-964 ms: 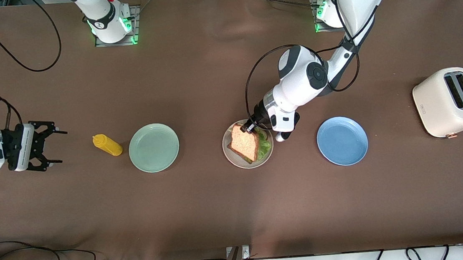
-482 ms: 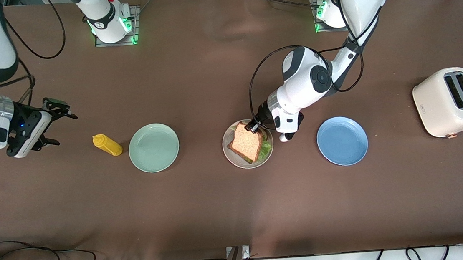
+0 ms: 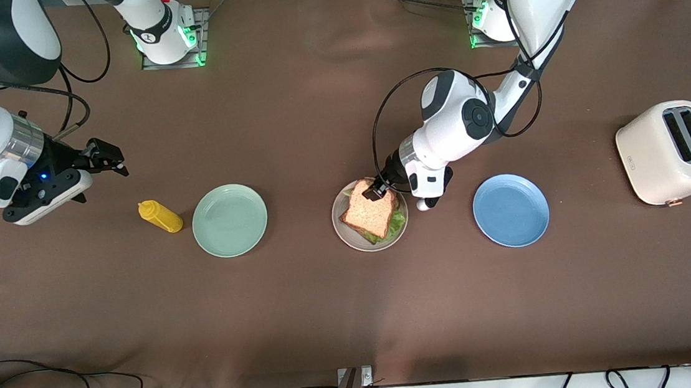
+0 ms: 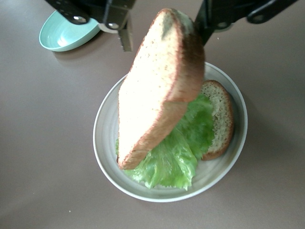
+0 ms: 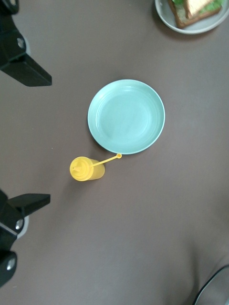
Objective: Make sandwich on beige plate with both arms
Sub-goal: 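Press the toast flat with the left gripper while the right gripper withdraws, then open the left gripper and raise it off the sandwich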
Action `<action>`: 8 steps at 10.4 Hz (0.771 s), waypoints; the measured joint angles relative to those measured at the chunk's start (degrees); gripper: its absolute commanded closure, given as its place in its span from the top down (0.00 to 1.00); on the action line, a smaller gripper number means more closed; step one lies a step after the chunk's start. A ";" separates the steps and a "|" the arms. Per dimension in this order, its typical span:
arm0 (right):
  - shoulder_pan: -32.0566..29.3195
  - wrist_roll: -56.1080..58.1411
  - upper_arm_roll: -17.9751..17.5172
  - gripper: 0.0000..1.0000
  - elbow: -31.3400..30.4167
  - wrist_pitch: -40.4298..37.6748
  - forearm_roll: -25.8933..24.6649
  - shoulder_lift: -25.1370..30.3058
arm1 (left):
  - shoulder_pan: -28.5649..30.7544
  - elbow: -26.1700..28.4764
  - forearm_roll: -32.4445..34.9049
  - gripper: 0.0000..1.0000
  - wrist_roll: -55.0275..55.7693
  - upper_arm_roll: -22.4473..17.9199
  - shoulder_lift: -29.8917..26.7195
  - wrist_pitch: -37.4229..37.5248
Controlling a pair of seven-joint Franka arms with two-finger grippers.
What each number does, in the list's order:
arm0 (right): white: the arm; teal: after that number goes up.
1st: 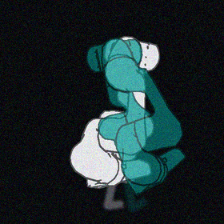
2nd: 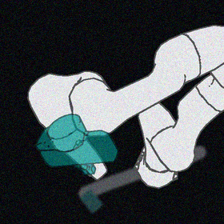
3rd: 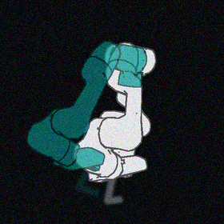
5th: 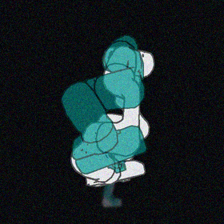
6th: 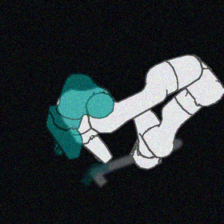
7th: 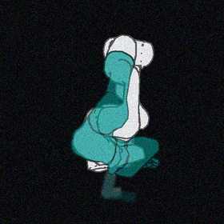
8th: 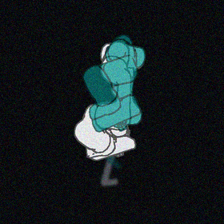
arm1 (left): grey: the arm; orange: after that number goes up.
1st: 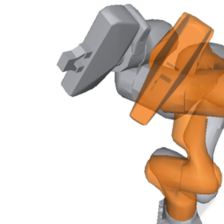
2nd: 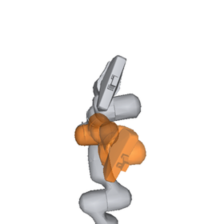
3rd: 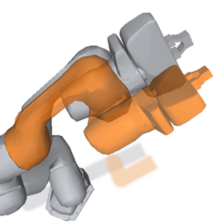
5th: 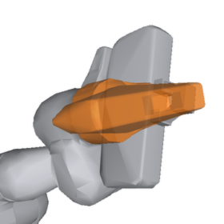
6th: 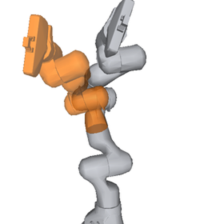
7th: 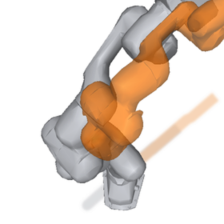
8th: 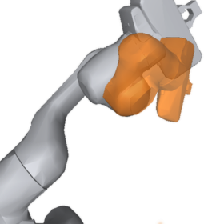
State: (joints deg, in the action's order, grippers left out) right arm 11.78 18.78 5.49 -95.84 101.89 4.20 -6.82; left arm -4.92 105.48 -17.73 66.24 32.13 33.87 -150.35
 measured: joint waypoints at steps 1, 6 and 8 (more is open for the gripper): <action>0.13 -5.42 -1.13 1.00 1.65 -2.99 -2.78 0.04 | -0.14 0.04 0.00 0.98 0.00 -0.21 0.30 0.02; -1.36 -16.71 -3.18 1.00 6.32 -7.94 -4.81 0.07 | -1.17 -0.02 0.13 1.00 0.00 -2.59 1.39 0.03; -3.21 -16.71 -1.82 1.00 6.51 -7.94 -4.20 0.52 | -2.47 -0.34 1.30 1.00 -0.06 -4.49 1.81 2.25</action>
State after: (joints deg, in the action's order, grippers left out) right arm 8.57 2.07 3.67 -89.33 93.95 0.00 -6.30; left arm -7.38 105.14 -16.44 66.18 27.64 35.67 -148.10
